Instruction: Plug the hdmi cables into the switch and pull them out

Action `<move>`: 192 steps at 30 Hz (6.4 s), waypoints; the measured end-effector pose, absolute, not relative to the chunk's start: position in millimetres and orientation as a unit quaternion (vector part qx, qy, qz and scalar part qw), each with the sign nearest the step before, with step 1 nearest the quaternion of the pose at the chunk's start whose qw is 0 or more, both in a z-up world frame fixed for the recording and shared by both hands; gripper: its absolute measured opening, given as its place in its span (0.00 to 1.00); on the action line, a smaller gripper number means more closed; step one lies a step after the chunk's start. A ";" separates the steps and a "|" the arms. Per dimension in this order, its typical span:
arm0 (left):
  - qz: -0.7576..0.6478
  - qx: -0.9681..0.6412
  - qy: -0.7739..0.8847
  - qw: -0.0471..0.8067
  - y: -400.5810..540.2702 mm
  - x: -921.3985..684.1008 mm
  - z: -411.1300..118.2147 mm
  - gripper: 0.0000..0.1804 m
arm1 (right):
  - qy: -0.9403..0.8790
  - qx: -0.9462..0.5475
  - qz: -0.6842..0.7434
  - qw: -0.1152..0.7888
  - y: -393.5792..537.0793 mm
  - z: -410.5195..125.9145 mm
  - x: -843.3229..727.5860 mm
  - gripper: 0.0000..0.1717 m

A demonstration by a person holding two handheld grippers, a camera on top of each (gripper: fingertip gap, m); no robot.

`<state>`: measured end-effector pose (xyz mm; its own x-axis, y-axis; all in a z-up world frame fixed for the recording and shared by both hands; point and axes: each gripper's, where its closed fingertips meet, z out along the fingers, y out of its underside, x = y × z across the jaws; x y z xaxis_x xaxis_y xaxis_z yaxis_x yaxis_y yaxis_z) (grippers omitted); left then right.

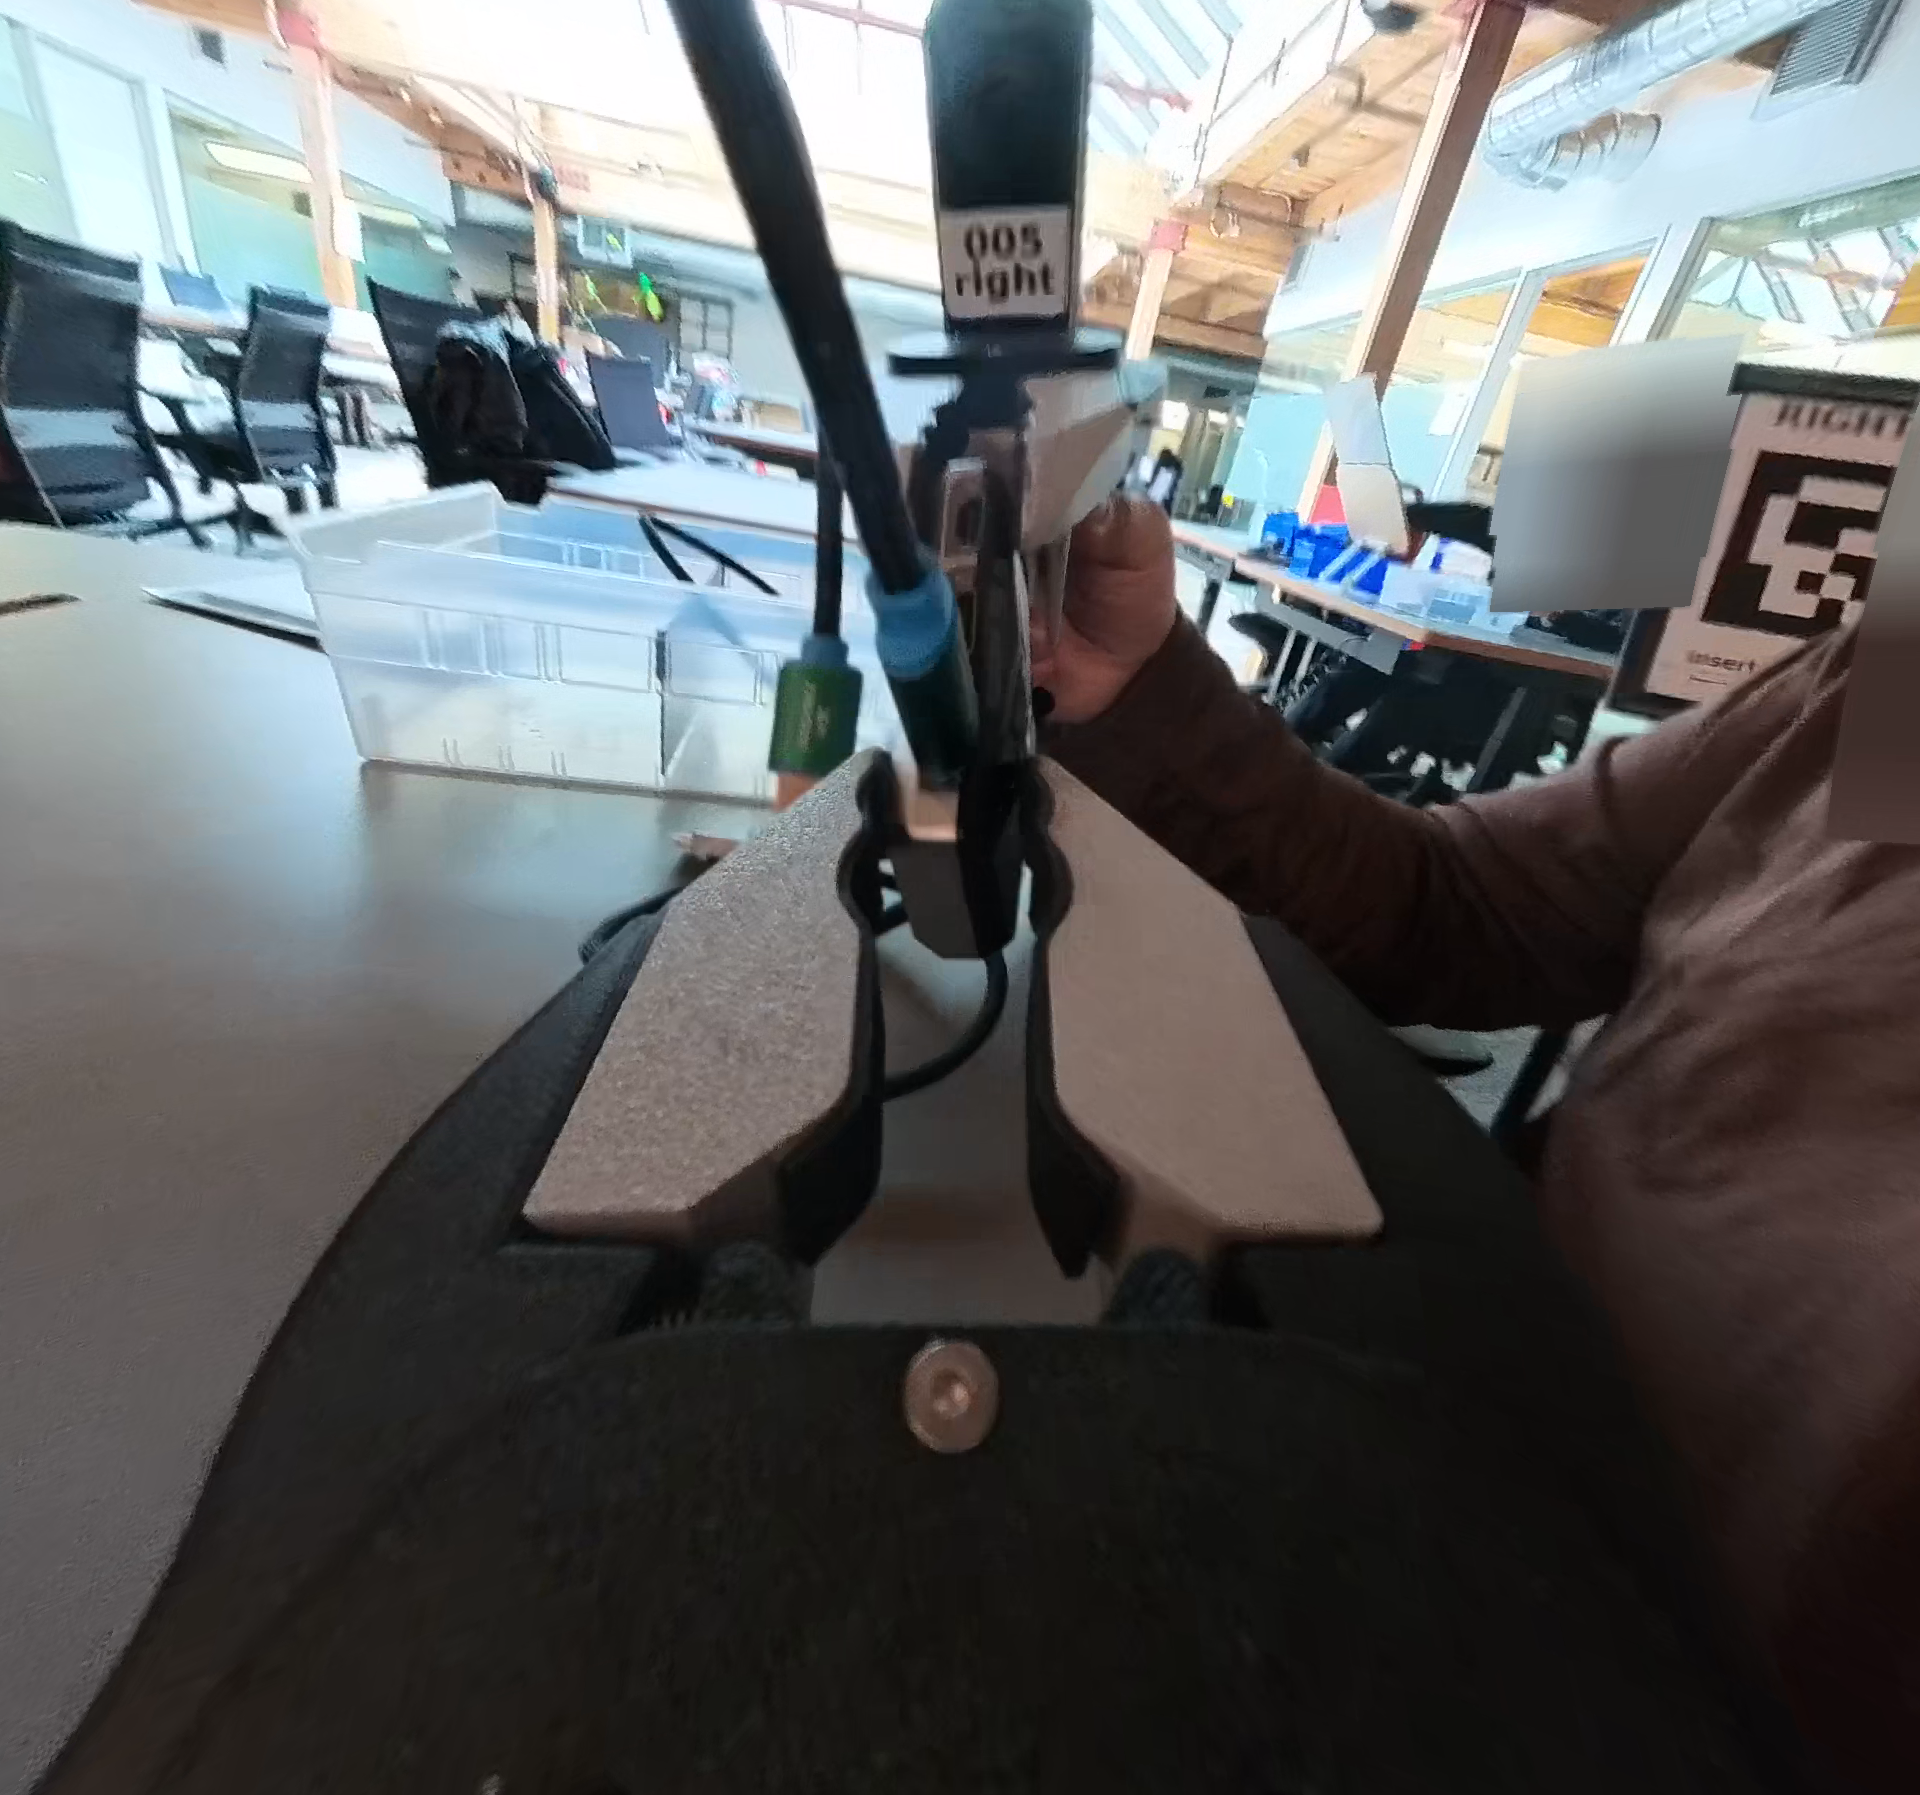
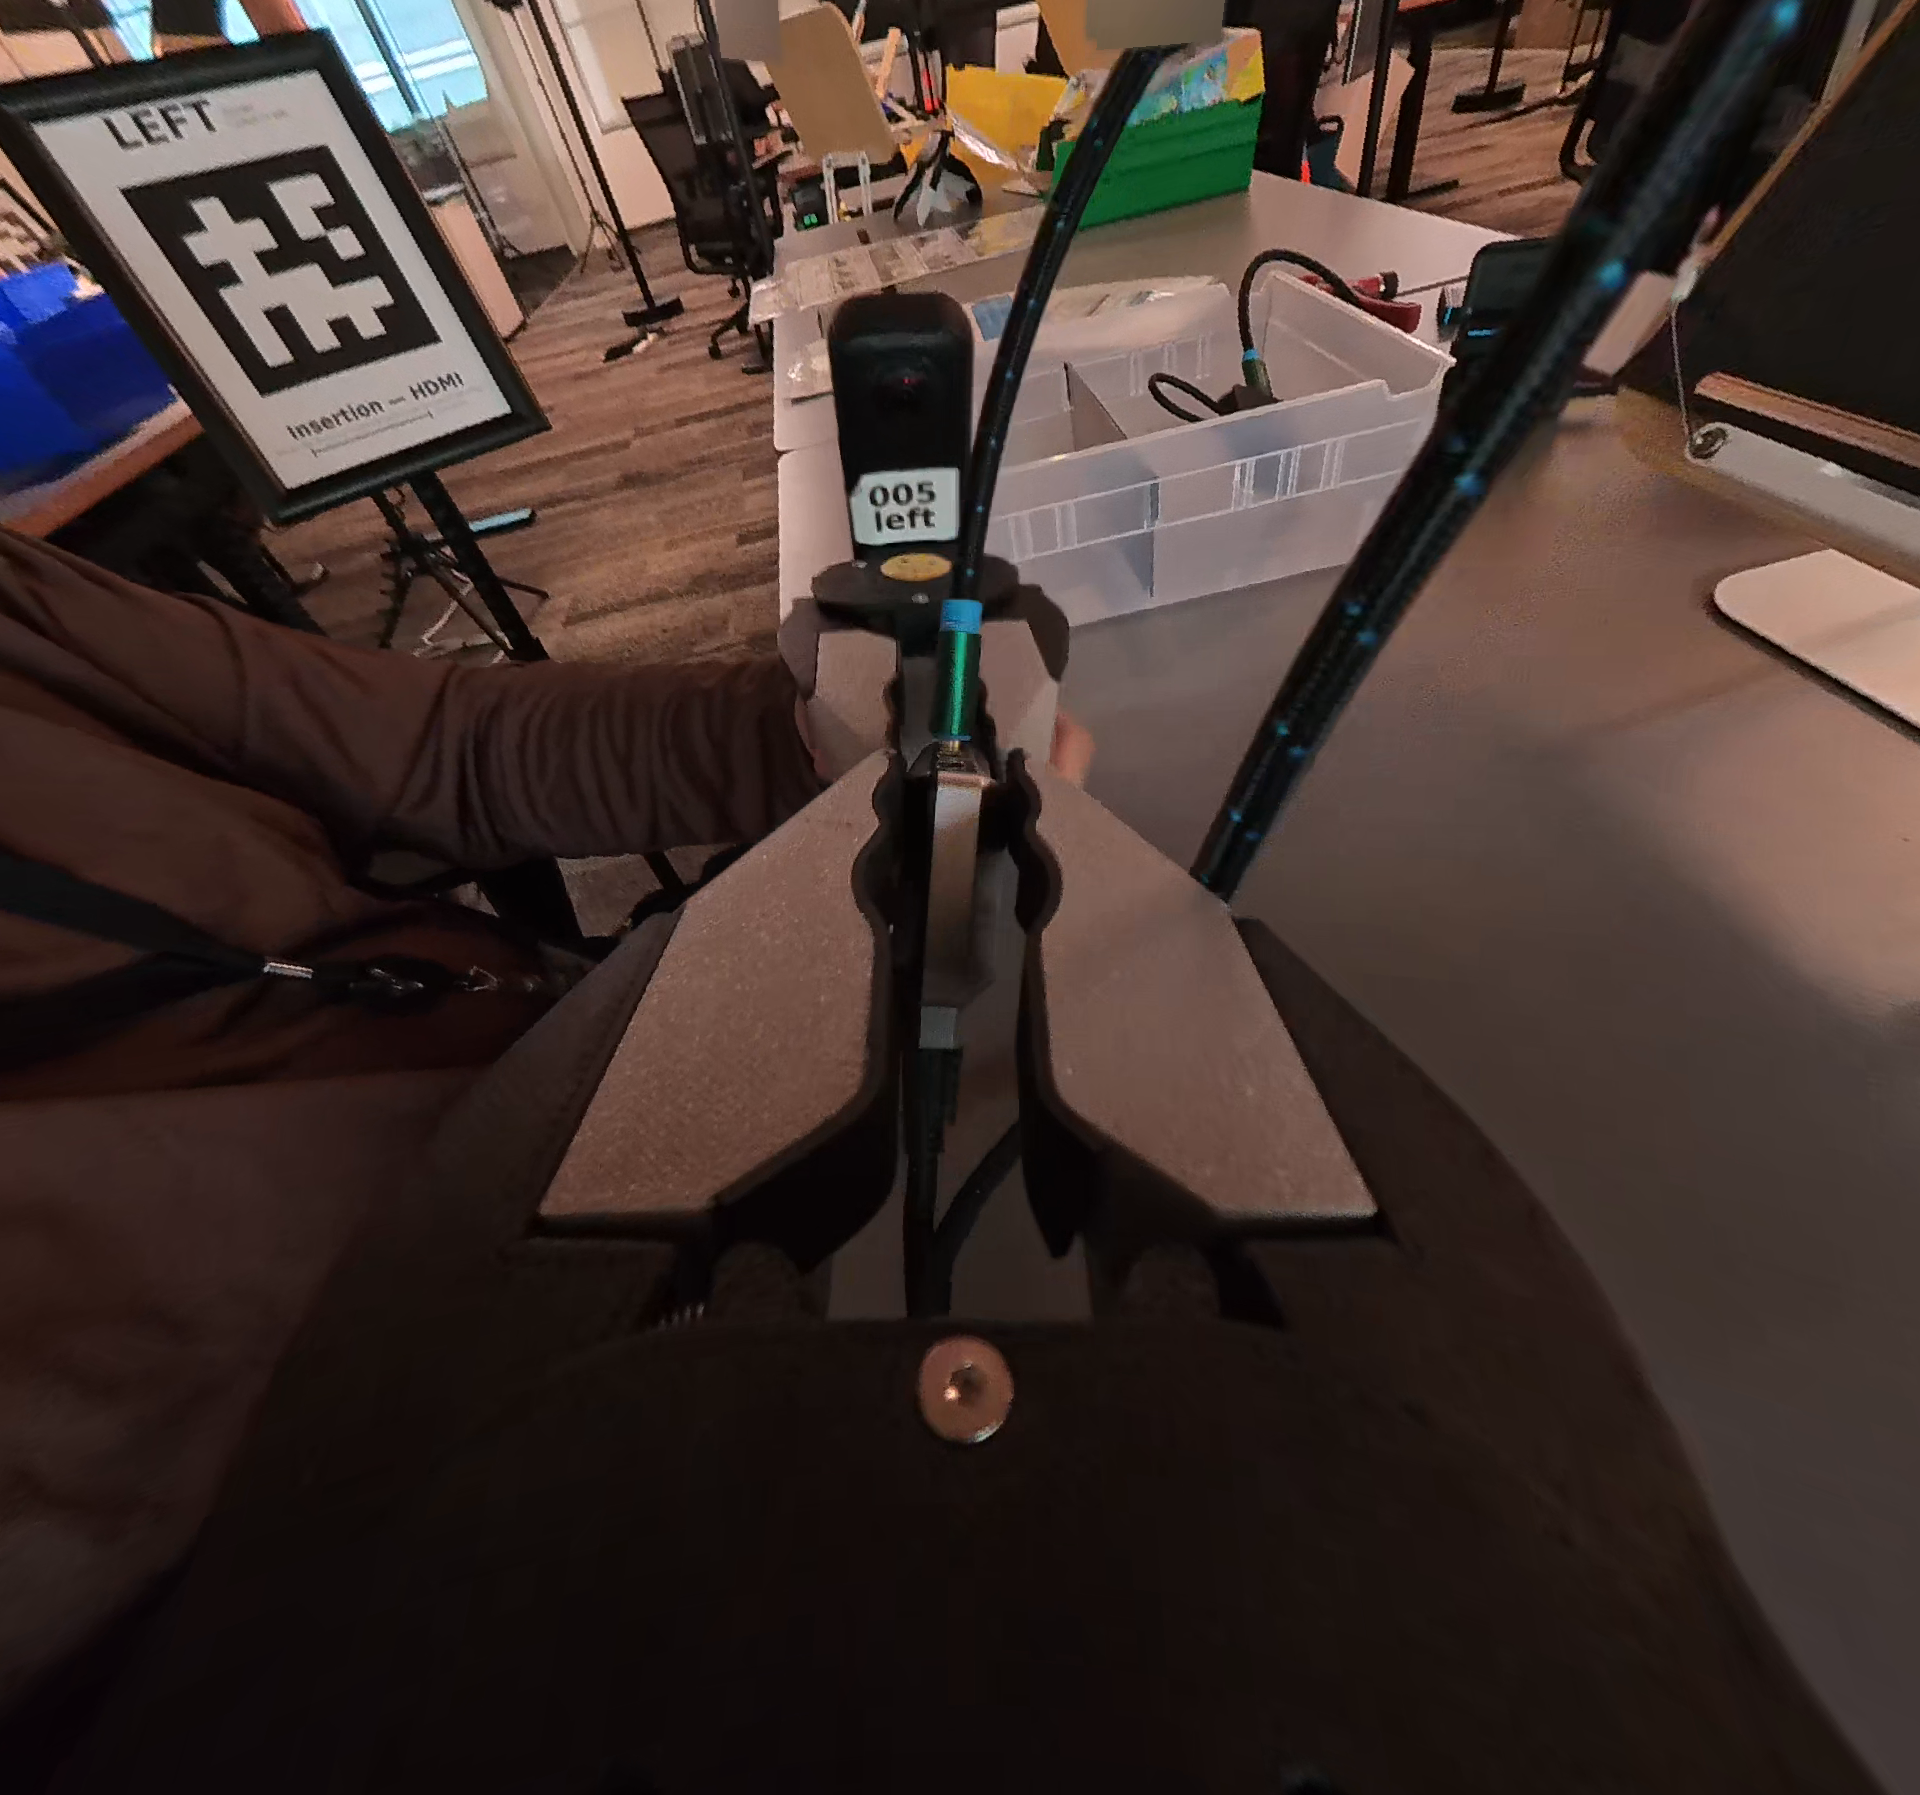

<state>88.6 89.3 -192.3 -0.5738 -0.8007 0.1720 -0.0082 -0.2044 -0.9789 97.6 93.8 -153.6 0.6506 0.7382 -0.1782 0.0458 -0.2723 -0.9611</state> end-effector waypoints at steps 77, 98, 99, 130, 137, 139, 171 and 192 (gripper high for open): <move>-0.741 -0.375 0.509 0.227 107.3 80.9 -177.8 0.11 | -0.149 -0.662 0.362 0.640 131.6 -153.9 72.0 0.03; -0.737 -0.389 0.506 0.223 108.4 84.3 -182.9 0.11 | -0.204 -0.715 0.272 0.611 134.4 -161.0 75.5 0.05; -0.737 -0.391 0.505 0.221 108.9 84.6 -183.2 0.11 | -0.204 -0.715 0.263 0.614 135.3 -161.2 76.0 0.06; -0.695 -0.408 0.558 0.199 94.1 90.8 -205.8 0.10 | -0.247 -0.739 0.329 0.533 127.5 -186.4 62.6 0.05; -0.723 -0.396 0.529 0.200 100.9 86.4 -192.8 0.10 | -0.192 -0.694 0.358 0.595 134.6 -170.4 62.9 0.04; -0.725 -0.392 0.528 0.204 100.6 85.3 -190.4 0.10 | -0.188 -0.691 0.361 0.598 134.2 -168.1 62.3 0.04; -0.739 -0.387 0.499 0.234 110.0 84.1 -181.1 0.10 | -0.206 -0.679 0.343 0.616 134.1 -163.0 70.4 0.04; -0.756 -0.409 0.466 0.212 120.8 87.8 -178.4 0.11 | -0.040 -0.593 0.457 0.662 141.5 -160.0 82.7 0.03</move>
